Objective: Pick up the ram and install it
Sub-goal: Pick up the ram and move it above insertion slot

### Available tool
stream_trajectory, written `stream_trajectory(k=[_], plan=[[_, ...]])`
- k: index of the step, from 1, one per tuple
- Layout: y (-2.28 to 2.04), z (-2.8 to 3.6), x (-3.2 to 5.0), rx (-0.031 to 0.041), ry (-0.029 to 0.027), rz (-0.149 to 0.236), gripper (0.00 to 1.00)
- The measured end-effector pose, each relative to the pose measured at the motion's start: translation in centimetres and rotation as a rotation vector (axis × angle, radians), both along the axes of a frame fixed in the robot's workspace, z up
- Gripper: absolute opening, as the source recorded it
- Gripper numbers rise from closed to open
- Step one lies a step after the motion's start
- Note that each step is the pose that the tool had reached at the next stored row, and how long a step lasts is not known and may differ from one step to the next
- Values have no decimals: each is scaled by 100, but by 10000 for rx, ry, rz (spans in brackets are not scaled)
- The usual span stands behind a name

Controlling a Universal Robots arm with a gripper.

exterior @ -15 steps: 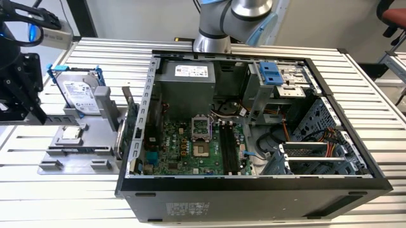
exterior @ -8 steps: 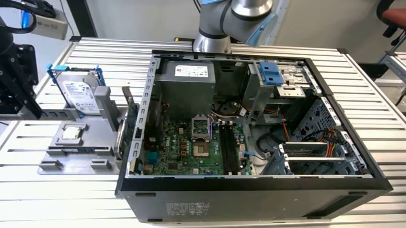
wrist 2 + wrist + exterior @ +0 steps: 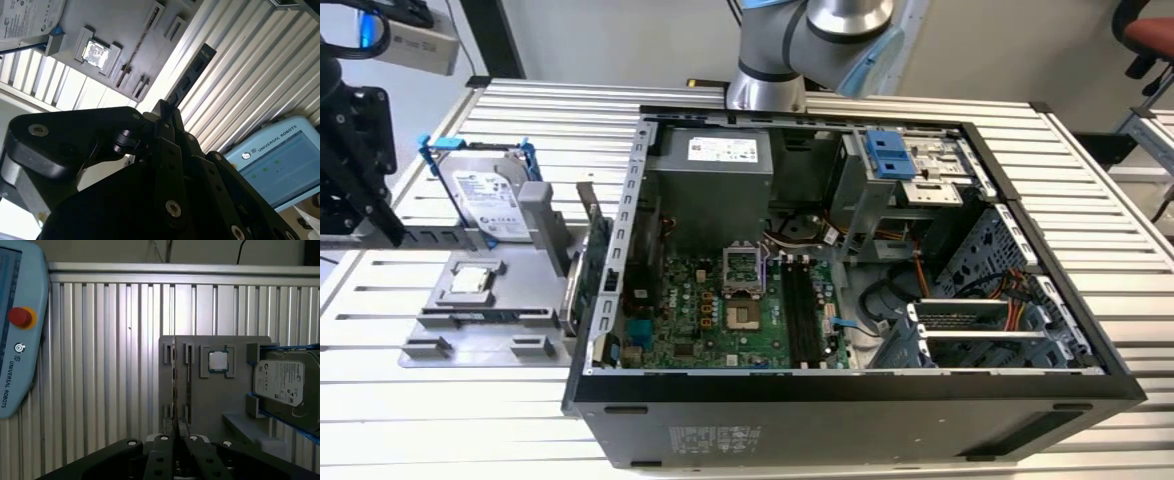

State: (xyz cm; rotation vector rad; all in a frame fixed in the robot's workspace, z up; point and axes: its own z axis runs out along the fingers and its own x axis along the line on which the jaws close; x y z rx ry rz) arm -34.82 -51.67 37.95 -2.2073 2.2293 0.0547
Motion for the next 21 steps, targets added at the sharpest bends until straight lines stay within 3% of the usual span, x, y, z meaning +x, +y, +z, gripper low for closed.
stream_trajectory(k=[3,6,14,18,21], plan=[[1,2,37,-3,7,-2,0],[0,1,134,-2,37,0,0],[0,2,454,-2,203,0,0],[0,1,623,0,251,0,0],[0,11,688,-1,313,1,0]])
